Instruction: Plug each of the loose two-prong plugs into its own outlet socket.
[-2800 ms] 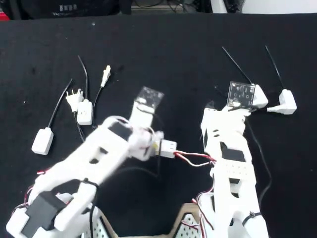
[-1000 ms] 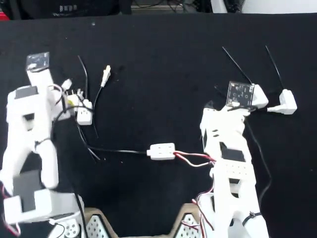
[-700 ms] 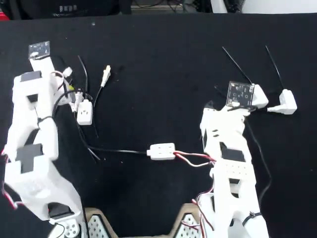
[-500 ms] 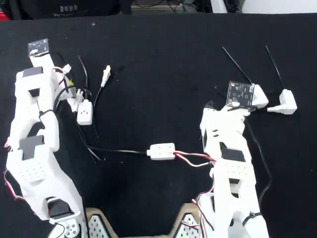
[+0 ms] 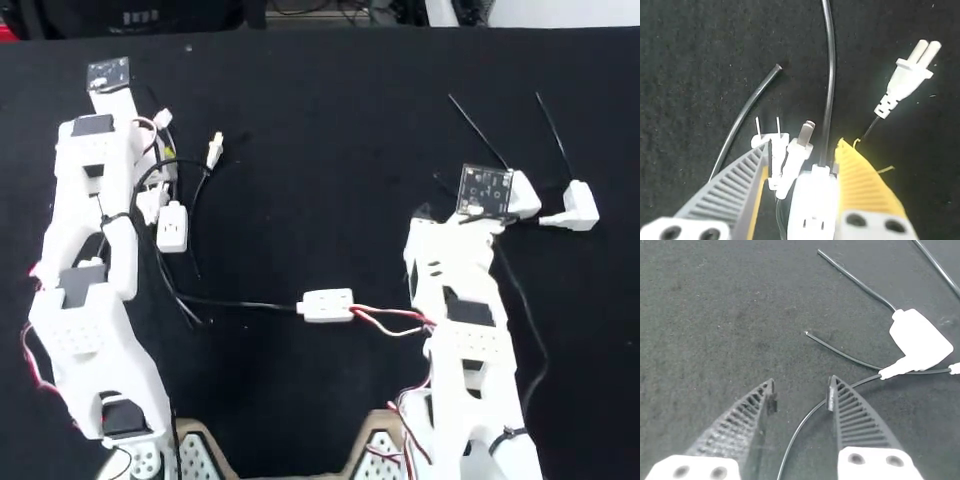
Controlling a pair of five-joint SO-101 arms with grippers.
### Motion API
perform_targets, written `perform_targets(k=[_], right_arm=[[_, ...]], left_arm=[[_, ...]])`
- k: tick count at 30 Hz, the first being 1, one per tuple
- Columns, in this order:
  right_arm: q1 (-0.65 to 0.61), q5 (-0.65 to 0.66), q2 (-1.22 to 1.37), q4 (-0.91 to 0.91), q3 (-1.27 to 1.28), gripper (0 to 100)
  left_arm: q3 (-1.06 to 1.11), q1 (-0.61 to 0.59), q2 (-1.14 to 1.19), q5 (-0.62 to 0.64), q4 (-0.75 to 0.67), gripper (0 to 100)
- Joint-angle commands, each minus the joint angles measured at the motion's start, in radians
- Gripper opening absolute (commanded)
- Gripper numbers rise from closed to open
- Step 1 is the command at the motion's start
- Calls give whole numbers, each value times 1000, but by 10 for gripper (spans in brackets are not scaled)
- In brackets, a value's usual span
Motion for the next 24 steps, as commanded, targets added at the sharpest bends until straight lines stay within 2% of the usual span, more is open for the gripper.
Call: perform_targets(k=[1,8,16,19,24], right_arm=[[-15,-2,-28,2,-51,162],[-15,0,-28,0,-53,162],[-15,2,-28,0,-53,162],[-15,2,-30,0,-53,162],[-15,2,-30,0,-53,162]], left_arm=[[-77,-13,55,-2,-21,212],[-131,-31,163,-2,-17,210],[-223,31,161,0,192,209],[-260,28,169,-2,229,209],[-260,24,169,-92,233,209]])
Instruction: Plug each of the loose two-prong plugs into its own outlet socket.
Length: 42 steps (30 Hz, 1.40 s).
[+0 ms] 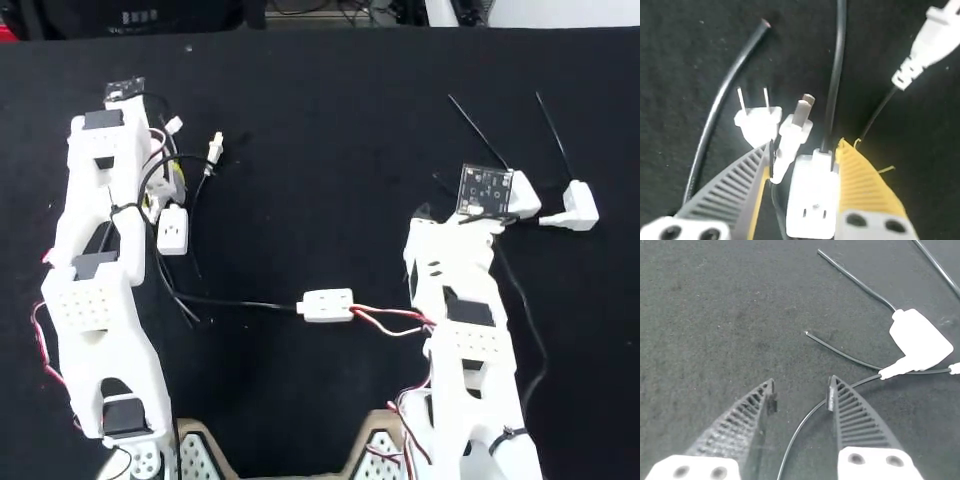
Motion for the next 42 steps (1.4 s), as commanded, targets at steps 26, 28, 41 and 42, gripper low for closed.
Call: perform_targets(k=[26,28,41,42], right_arm=[[-15,2,-28,0,-53,162],[-15,2,-28,0,-53,162],[-15,2,-28,0,-51,162],[-15,2,-28,0,-51,162]], left_arm=[[-154,5,-43,-127,101,30],[-194,5,-68,-127,138,30],[-309,16,-152,-127,347,30],[-328,15,-167,-127,373,30]])
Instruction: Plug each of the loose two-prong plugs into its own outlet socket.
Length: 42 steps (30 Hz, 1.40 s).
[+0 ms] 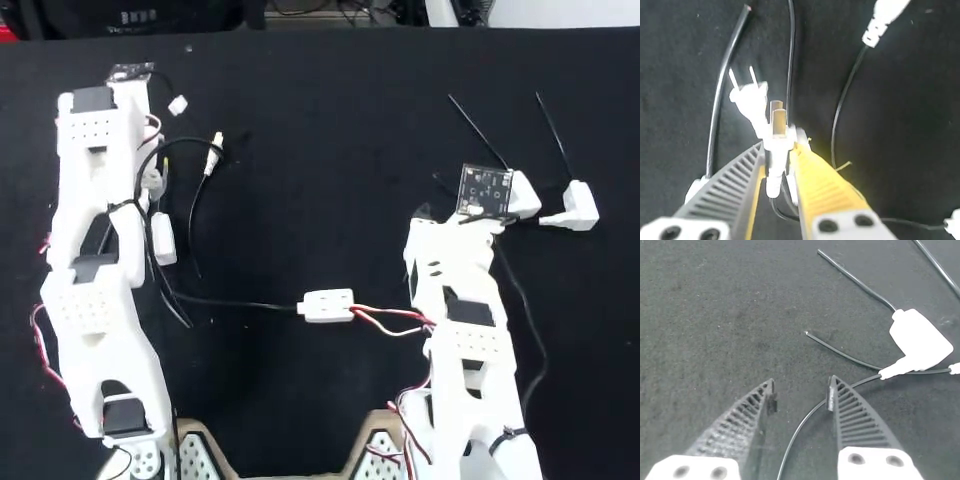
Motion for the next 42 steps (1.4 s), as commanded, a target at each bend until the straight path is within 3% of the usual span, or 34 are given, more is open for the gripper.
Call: perform_targets(k=[1,10,15,18,22,27,30,33,40,42], right_arm=[[-15,2,-28,0,-51,162],[-9,-3,-33,5,-50,162],[-9,-5,-35,8,-54,162],[-8,-5,-35,6,-56,162],[51,-5,-59,57,-87,162],[229,3,-159,338,-156,160],[341,3,-228,493,-197,96],[391,46,-291,612,-237,31],[353,100,-334,749,-223,30],[348,104,-335,750,-209,47]], left_arm=[[-136,7,-143,-3,114,30],[-59,-58,-388,-3,124,30],[211,-4,-580,20,124,30],[450,107,-695,37,103,30],[845,271,-815,34,-164,30],[1222,371,-982,41,-574,30],[1345,446,-1073,120,-733,30],[1411,552,-1135,207,-832,30],[1426,848,-1155,245,-933,34],[1425,898,-1160,249,-934,85]])
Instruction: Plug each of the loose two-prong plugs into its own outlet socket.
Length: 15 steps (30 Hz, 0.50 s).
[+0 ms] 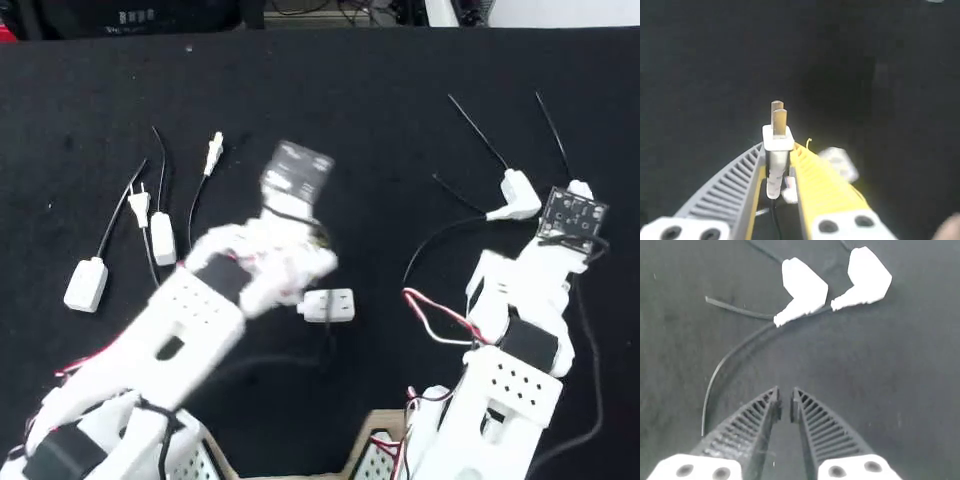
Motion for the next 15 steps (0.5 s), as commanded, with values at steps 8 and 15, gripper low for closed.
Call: perform_targets(k=[8,15], right_arm=[[-109,18,-27,17,77,237],[-404,18,-21,41,107,233]], left_arm=[[-10,-81,-44,127,-31,259],[88,-418,-44,133,-32,233]])
